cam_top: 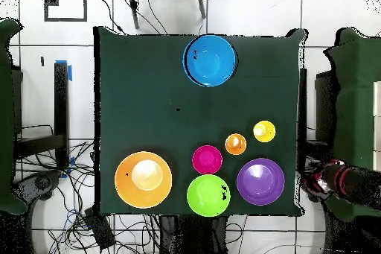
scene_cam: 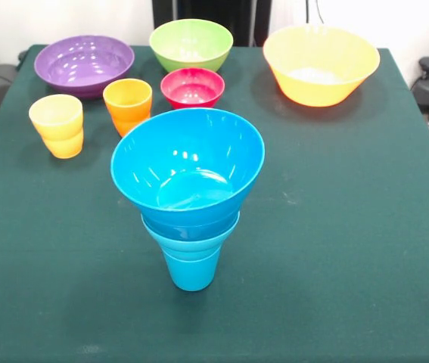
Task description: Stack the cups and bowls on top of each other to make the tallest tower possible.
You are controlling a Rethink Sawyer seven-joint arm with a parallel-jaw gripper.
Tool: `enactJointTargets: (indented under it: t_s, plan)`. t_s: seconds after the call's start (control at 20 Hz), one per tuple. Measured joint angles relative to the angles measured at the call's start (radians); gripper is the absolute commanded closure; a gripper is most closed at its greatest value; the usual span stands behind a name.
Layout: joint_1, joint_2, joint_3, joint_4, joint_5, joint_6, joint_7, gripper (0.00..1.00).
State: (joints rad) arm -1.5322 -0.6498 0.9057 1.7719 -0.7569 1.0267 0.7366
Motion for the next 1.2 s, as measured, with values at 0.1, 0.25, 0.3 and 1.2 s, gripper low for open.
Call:
enactJointTargets:
  t_s: [0.1, 0.25, 0.3, 1.2]
  plan:
    - [0.001, -0.003, -0.006, 0.026, 0.0, -0.024, 0.0, 0.0]
    - [0.005, -0.003, -0.023, 0.053, 0.0, -0.055, 0.0, 0.0]
    - [0.007, -0.003, -0.03, 0.062, 0.0, -0.066, 0.0, 0.0]
    - [0.054, 0.065, -0.158, 0.087, 0.0, -0.226, 0.0, 0.0]
